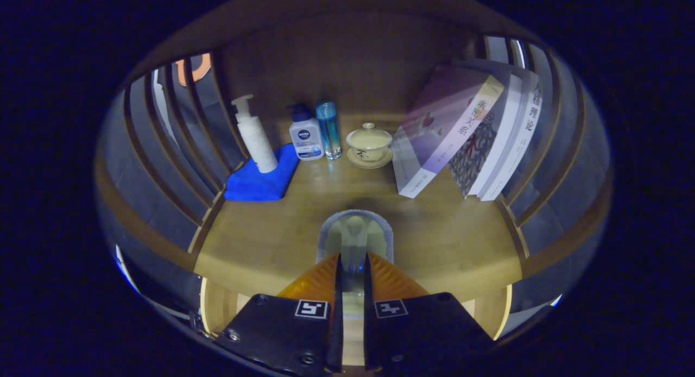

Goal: Pull open the drawer, take out the items inside it, and place them on the countertop above the cabinet.

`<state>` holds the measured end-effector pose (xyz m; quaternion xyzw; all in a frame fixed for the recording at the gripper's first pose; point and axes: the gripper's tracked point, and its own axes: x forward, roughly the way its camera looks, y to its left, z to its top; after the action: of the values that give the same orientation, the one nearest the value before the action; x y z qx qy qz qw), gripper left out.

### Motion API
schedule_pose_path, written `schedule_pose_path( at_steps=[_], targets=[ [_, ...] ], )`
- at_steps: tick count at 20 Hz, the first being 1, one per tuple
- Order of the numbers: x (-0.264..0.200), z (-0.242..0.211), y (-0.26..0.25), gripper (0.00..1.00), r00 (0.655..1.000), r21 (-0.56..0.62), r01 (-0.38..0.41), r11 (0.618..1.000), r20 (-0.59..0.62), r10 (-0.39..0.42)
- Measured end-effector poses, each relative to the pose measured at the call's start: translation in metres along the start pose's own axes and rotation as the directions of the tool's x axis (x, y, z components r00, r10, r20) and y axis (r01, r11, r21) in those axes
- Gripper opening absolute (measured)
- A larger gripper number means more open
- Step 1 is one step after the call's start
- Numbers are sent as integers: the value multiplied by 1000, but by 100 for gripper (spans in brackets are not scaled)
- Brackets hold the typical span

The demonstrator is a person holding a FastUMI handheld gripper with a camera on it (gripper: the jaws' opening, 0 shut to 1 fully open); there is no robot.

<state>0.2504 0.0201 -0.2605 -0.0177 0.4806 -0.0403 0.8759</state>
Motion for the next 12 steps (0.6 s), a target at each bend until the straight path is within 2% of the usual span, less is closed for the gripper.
schedule_pose_path(
  at_steps=[4, 10, 12],
  targets=[
    [24, 5, -1, 18, 999, -17, 28, 999, -19, -28],
    [32, 8, -4, 19, 998, -46, 65, 997, -20, -66],
    [32, 5, -1, 35, 999, -34, 44, 998, -30, -45]
  ],
)
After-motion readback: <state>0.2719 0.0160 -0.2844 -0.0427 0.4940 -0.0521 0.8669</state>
